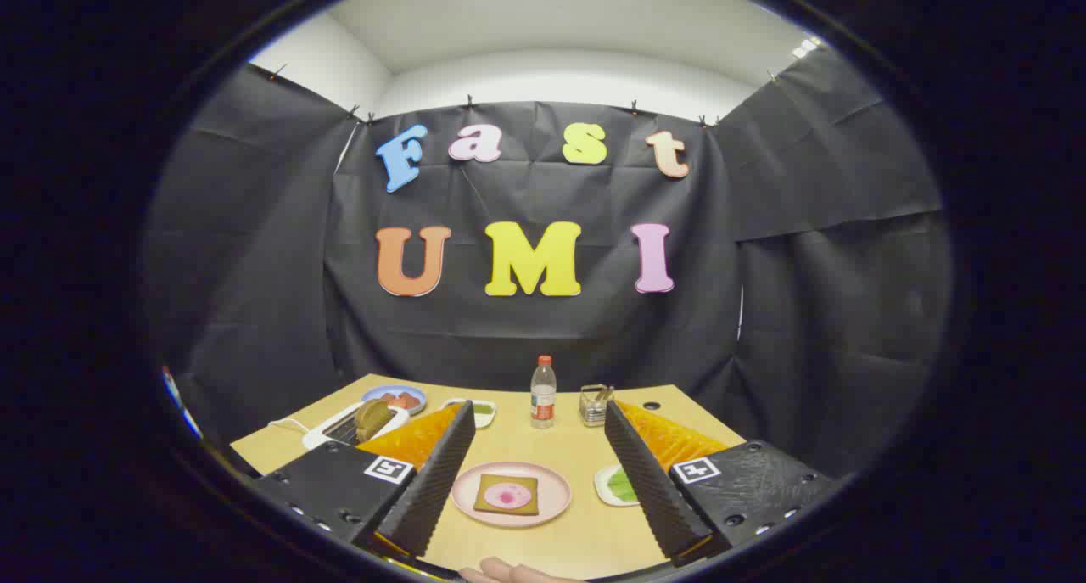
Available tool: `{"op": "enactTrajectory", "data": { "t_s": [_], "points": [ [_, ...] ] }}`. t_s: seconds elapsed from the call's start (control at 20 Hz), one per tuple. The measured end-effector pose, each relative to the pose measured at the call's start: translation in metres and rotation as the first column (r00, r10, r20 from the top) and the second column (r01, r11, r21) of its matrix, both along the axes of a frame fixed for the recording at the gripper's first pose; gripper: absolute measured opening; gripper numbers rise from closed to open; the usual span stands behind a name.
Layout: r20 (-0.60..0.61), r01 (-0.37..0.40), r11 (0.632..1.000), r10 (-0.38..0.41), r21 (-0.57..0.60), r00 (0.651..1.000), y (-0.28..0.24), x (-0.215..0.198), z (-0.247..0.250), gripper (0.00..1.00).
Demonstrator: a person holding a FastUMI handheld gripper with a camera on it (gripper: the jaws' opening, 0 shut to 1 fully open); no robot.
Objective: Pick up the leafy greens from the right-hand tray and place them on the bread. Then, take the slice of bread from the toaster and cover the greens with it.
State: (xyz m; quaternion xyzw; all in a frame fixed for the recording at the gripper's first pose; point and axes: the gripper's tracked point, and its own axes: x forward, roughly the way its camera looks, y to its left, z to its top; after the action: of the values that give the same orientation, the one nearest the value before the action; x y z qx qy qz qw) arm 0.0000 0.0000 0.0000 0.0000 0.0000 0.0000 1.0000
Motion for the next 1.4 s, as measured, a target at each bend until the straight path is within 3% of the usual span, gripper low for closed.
{"op": "enactTrajectory", "data": {
  "t_s": [0.45, 0.75, 1.05, 1.4],
  "points": [
    [-0.001, 0.001, 1.0, -0.001, -0.006, 1.0, -0.011, -0.006, -0.001, 0.95],
    [0.002, 0.037, 0.999, -0.037, -0.04, 0.999, -0.034, 0.014, -0.009, 0.95],
    [-0.077, 0.059, 0.998, -0.062, -0.033, 0.995, -0.075, 0.078, -0.057, 0.95],
    [-0.204, 0.175, 0.966, -0.214, -0.192, 0.955, -0.17, 0.181, -0.147, 0.96]
  ]
}}
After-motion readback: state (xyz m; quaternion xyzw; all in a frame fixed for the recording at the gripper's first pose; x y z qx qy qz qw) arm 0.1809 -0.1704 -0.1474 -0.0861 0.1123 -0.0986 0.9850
